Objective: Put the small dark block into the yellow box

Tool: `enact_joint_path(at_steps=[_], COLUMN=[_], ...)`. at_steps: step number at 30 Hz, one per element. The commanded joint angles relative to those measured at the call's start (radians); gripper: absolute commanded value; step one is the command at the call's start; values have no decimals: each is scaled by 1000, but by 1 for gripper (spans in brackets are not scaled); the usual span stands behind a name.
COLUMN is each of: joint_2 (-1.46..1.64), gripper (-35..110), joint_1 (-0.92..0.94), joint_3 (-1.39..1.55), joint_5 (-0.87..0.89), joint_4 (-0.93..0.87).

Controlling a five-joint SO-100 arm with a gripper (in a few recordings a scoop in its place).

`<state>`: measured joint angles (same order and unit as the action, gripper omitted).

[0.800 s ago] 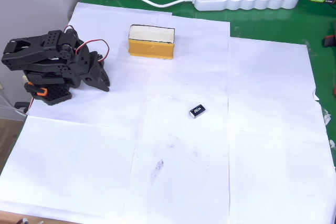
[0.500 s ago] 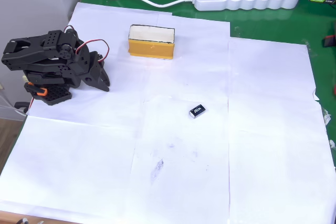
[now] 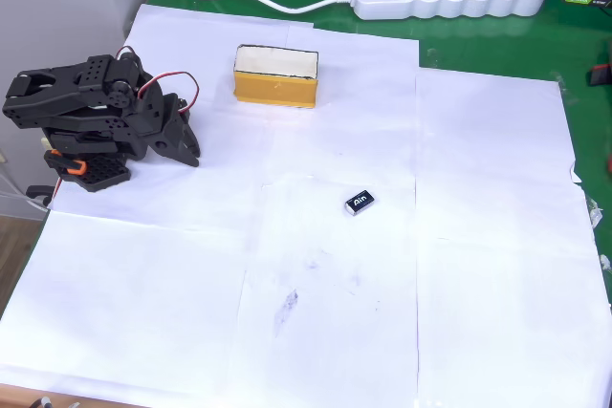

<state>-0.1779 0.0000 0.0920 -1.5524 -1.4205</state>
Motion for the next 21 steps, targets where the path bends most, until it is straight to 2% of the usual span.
enact_joint_path(at_steps=[1,9,14,21], joint_2=[-11,72,324,713], gripper=[0,0,0,0], joint_1=[28,11,-49,-63], joint_3=[12,71,249,578], joint_5=[-8,49,141,66], joint_4=[-83,11,135,209])
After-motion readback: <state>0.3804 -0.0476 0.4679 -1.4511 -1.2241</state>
